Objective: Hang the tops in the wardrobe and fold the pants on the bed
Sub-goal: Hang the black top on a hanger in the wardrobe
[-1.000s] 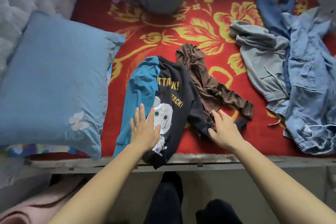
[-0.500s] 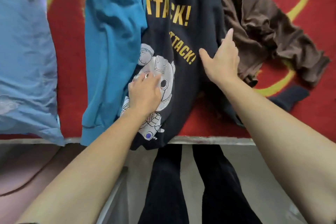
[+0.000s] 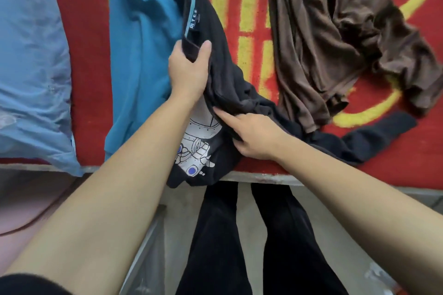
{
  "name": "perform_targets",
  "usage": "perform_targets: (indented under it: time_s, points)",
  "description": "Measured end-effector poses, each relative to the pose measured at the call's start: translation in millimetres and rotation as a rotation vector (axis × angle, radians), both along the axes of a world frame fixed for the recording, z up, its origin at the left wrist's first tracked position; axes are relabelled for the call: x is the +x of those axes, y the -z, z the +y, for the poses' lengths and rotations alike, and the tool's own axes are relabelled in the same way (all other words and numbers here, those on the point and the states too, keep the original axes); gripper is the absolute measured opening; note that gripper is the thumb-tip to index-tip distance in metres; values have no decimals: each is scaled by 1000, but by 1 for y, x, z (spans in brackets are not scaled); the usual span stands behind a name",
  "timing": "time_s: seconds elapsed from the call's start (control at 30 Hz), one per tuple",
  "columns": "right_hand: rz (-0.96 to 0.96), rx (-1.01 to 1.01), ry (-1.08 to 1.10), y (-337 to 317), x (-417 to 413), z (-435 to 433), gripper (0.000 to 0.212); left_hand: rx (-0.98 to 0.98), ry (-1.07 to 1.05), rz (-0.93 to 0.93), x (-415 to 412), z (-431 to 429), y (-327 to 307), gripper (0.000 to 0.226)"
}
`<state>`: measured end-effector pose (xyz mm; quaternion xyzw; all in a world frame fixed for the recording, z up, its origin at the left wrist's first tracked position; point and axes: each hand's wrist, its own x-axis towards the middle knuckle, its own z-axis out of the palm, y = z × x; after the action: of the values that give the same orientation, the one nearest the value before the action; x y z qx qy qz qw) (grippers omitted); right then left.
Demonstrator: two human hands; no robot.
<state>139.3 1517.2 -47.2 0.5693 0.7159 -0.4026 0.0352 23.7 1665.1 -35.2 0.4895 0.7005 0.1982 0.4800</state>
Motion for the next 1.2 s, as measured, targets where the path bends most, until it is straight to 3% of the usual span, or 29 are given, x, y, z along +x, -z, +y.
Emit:
perform_targets:
  time_s: [0.03, 0.17, 0.33, 0.47, 0.7, 0.77, 0.87, 0.97, 1.07, 1.13, 1.2]
  points:
    - [16, -20, 17, 1, 3, 3, 83, 4, -10, 41, 0, -1, 5, 6]
    - [69, -98, 86, -1, 15, 8, 70, -35, -141, 25, -2, -18, -1, 19]
    - [92, -23, 426, -37, 32, -2, 25, -138, -81, 118, -29, -45, -53, 25]
    - [48, 157, 657, -96, 41, 9, 38, -75, -40, -11, -37, -32, -122, 29]
    - [113, 414, 586, -224, 23, 69, 69, 235, 357, -223, -33, -24, -302, 37]
    - [148, 437, 490, -262, 15, 86, 55, 304, 378, -271, -43, -29, -350, 24]
    - [218, 504, 500, -331, 3, 105, 22, 387, 256, -269, -69, -39, -416, 25]
    - [360, 559, 627, -405, -4, 115, 17, 474, 64, -130, -105, -58, -463, 48]
    - [369, 800, 427, -469, -19, 106, 13, 501, -161, 12, -139, -95, -495, 64]
    - [421, 931, 272, -501, -39, 89, 12, 512, -304, 108, -160, -130, -503, 57]
    - [462, 974, 153, -518, -64, 70, 14, 496, -399, 206, -177, -171, -504, 32]
